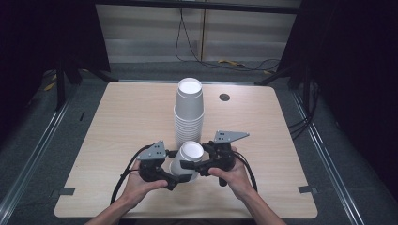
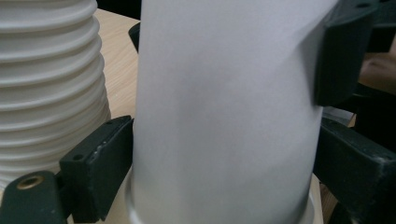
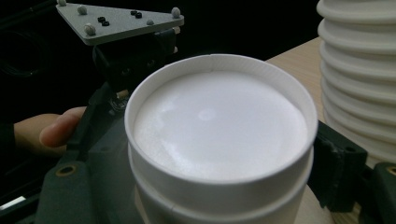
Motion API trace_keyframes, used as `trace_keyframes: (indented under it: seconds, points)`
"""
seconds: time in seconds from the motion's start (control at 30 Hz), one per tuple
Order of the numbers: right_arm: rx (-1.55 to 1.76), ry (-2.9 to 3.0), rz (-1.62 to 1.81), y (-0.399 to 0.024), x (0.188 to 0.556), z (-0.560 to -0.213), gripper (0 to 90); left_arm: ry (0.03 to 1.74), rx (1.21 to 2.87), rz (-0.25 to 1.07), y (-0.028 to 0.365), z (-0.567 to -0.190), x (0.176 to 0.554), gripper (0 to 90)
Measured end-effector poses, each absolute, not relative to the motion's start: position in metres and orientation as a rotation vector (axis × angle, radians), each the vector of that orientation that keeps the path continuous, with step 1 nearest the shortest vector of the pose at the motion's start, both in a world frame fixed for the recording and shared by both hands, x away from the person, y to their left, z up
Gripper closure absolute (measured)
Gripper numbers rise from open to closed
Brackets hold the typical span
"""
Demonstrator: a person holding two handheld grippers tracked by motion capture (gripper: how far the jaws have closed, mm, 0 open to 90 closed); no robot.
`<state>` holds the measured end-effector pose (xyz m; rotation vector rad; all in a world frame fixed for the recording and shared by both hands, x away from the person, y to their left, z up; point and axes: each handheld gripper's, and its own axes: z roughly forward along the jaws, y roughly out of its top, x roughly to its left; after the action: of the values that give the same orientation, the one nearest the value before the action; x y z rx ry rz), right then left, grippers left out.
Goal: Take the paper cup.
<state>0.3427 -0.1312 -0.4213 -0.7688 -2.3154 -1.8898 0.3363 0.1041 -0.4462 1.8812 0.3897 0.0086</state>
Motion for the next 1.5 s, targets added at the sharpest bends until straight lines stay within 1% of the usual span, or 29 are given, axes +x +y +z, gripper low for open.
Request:
trace_keyframes:
  seconds: [0.33, 0.7, 0.77, 0.87, 1.27, 1.5]
  points:
    - [-0.76, -2.276, -1.911, -0.127, 0.341, -0.422, 22.0, 0.375, 1.865, 0.018, 0.104, -0.45, 0.333, 9.6]
    - [-0.759, -2.281, -1.899, -0.126, 0.339, -0.422, 20.7, 0.363, 1.888, 0.03, 0.105, -0.449, 0.331, 13.4]
    - [-0.758, -2.282, -1.893, -0.126, 0.339, -0.422, 19.4, 0.363, 1.893, 0.028, 0.106, -0.449, 0.331, 13.7]
    - [-0.774, -2.281, -1.887, -0.127, 0.34, -0.421, 14.5, 0.359, 1.904, 0.023, 0.107, -0.449, 0.331, 14.0]
    - [-0.755, -2.282, -1.889, -0.128, 0.339, -0.417, 13.9, 0.344, 1.948, 0.011, 0.105, -0.453, 0.33, 14.2]
    - [-0.757, -2.301, -1.899, -0.134, 0.34, -0.413, 14.1, 0.36, 1.965, 0.015, 0.111, -0.451, 0.333, 14.3]
